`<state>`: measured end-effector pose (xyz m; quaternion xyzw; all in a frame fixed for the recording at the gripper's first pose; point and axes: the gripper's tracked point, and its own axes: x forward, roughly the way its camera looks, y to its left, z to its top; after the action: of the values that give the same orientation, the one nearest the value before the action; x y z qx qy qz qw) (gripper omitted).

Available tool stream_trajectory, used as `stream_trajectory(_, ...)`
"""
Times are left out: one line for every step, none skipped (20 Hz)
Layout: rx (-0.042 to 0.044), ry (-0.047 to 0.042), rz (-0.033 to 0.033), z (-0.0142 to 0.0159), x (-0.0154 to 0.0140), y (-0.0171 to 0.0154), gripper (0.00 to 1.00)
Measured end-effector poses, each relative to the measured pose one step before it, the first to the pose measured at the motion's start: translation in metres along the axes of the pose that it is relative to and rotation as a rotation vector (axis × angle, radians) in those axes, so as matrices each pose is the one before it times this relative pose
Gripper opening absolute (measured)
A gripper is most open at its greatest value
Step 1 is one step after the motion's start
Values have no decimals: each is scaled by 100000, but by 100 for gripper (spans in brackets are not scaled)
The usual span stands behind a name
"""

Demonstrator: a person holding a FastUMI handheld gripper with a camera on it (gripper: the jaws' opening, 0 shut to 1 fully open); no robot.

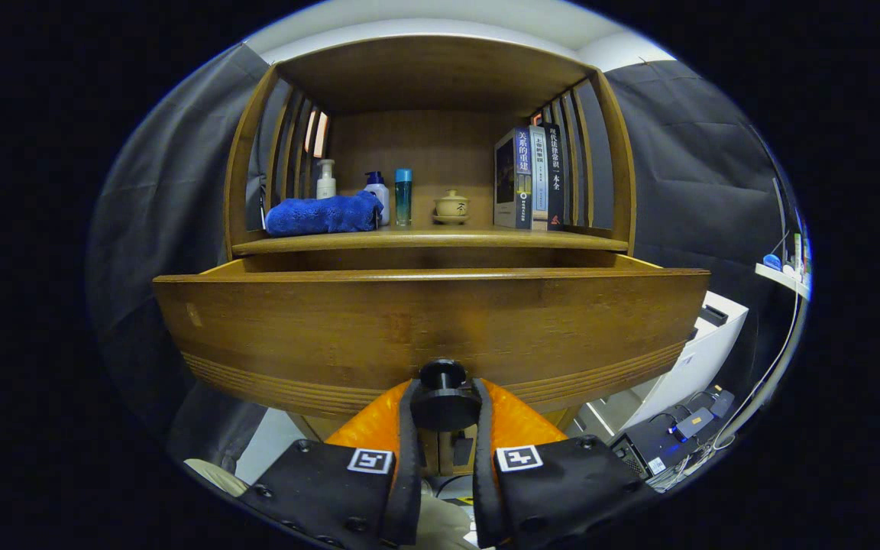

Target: Pull open the drawer, take out the items inside it, and place them on the countertop above the cabinet.

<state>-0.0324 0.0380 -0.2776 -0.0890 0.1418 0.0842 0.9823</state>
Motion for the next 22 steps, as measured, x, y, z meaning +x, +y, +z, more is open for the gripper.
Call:
stream_trajectory(-203,106,-45,-23,-102,-14,36)
stream_trajectory(39,87,84,-105,-247,16,36)
stream_trajectory(70,20,143,2,-117,-67,36)
stream_trajectory(175,-335,11,-11,-164,38,36)
stream_trajectory(257,-134,82,-8,-44,8,36)
stream_trajectory(340,-229,-35,-37,-14,-20,36)
stream_trajectory(125,-317,-122,-18,-15,-24,36)
stream_trajectory(-85,-218,-222,47,34,15,36)
stream_trajectory(-102,-211,-134,26,-39,-68,36)
stream_trajectory(-121,-287,124,8,9,17,36)
stream_trajectory(289,-423,131,56,-31,35,36)
stream_trajectory(985,6,180,-1,19,5,36)
stream_trajectory(937,-143,92,28,89,0,36)
stream_trajectory(-189,36,457,128,84,51,39)
stream_trajectory(-592,283,460,-11,-223,43,41)
stream_trajectory(-426,568,-12,1,96,-13,44)
stream_trajectory(-232,-162,-327,102,-54,-71,46)
stream_trajectory(-775,74,-252,-100,50,48,49)
stream_trajectory(-770,-60,253,20,-99,70,47)
stream_trajectory(-626,393,758,-74,-100,45,46)
stream_trajectory(-367,-52,753,-73,-79,-38,45)
stream_trajectory(596,-209,-300,47,154,-13,43)
